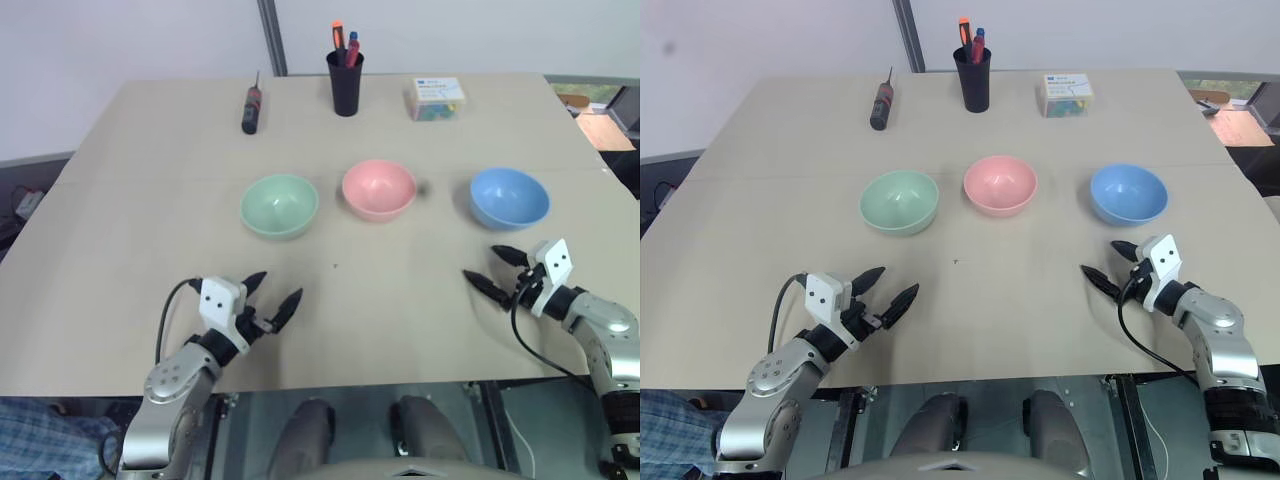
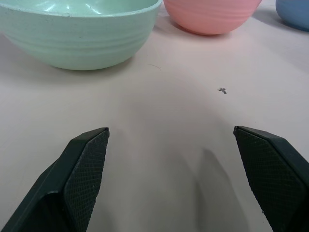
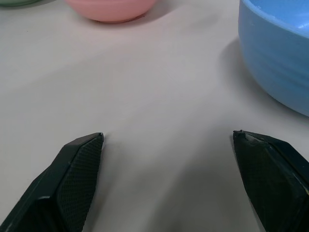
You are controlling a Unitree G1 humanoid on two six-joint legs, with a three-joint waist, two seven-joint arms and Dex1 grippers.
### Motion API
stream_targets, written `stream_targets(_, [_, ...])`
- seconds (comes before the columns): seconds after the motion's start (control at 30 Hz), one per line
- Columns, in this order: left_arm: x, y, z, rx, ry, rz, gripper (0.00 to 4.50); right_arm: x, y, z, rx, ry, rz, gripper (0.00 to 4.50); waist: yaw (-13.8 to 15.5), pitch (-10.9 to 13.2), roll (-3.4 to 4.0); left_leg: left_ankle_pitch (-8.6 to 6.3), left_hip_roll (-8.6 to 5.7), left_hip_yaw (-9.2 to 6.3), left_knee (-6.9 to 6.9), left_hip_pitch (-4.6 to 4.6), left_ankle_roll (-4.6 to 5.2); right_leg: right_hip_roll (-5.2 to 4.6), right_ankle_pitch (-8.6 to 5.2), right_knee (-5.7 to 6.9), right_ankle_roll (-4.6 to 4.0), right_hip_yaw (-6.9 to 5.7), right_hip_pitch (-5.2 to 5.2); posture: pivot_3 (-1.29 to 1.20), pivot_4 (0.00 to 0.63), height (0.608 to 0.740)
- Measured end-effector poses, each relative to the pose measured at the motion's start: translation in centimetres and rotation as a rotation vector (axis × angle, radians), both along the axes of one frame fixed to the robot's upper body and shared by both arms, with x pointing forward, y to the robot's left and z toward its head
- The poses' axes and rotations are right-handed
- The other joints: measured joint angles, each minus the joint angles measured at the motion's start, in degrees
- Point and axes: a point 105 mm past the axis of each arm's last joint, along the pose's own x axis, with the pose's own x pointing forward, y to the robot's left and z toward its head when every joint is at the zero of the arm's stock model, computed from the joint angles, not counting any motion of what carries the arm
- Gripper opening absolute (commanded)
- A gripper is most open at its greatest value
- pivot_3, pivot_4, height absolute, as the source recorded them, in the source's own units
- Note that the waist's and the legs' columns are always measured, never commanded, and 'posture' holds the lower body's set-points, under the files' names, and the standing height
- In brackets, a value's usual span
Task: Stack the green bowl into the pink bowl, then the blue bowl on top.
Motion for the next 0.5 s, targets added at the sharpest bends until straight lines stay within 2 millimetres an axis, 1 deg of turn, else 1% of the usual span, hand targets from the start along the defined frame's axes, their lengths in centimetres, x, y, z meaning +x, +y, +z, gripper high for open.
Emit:
stream_targets(0.1, [0.0,-0.1,0.1,-0.017,-0.002,-0.009,4.37,-0.1,-0.1,0.0,0.009,0.001,0.004,4.5,0.0,0.0,0.0,0.0,0.0,0.0,0.0,0.0,0.0,0.0,0.0,0.0,0.0,0.0,0.0,0.0,0.15,0.739])
stream_targets(0.2, [-0.1,0.4,0.7,-0.049,-0.02,-0.01,4.37,-0.4,-0.2,0.1,0.025,0.002,0.016,4.5,0.0,0.0,0.01,0.0,0.01,0.0,-0.01,0.0,0.0,-0.02,0.0,-0.01,0.0,0.0,-0.01,0.0,0.15,0.739])
stream_targets(0.5, [-0.3,0.1,1.2,-0.059,-0.051,-0.035,4.37,-0.6,-0.1,0.2,0.038,-0.006,0.034,4.5,0.0,0.0,0.01,0.0,0.01,0.03,-0.01,0.0,0.0,0.0,0.0,0.0,0.0,0.03,-0.01,0.0,0.15,0.739])
